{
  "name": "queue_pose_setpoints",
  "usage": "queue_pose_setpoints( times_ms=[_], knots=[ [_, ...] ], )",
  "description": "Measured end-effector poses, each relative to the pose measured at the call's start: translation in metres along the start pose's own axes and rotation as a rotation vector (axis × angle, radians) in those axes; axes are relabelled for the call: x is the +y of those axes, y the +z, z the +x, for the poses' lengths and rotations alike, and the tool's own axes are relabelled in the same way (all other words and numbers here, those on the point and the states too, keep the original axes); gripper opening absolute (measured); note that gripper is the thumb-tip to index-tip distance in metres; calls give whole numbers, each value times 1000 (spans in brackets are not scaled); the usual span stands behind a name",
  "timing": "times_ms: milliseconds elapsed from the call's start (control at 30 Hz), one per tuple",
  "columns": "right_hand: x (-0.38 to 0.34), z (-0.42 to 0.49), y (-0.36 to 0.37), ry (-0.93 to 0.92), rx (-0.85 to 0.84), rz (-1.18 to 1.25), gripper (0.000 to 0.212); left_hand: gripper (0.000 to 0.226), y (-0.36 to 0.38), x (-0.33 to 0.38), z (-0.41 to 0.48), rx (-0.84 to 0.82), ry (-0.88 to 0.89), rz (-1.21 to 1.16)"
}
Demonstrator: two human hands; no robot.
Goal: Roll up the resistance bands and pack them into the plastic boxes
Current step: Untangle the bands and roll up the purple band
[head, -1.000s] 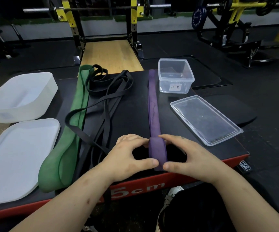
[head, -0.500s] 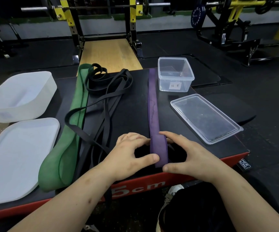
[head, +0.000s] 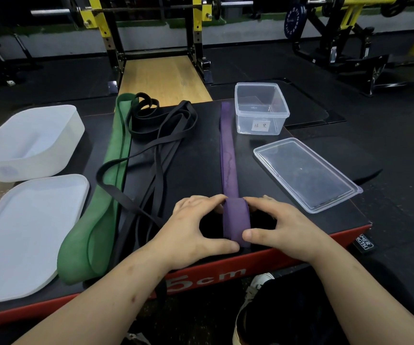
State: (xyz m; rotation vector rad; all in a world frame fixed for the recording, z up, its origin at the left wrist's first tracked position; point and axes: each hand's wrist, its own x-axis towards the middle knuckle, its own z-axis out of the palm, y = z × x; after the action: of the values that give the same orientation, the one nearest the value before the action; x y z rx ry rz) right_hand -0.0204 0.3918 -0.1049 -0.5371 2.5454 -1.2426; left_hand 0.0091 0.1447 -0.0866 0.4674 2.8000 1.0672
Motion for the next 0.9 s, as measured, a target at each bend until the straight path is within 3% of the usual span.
queue_pose_setpoints(
  times_ms=[400,500,733,900],
  knots=[
    [1,1,-7,-87,-118,-120,100,79,1,-6,4,-10,-25,-33],
    [1,2,-3,-129,-98,-135,98,85,1,-8,5,-24,-33,-46],
    [3,0,-2,-134,-53,-131,100,73,-1,-6,5,-29,-24,-53],
    [-2,-4,-1,-22,-48,-82,82,76,1,-7,5,-17,-15,-31]
  ],
)
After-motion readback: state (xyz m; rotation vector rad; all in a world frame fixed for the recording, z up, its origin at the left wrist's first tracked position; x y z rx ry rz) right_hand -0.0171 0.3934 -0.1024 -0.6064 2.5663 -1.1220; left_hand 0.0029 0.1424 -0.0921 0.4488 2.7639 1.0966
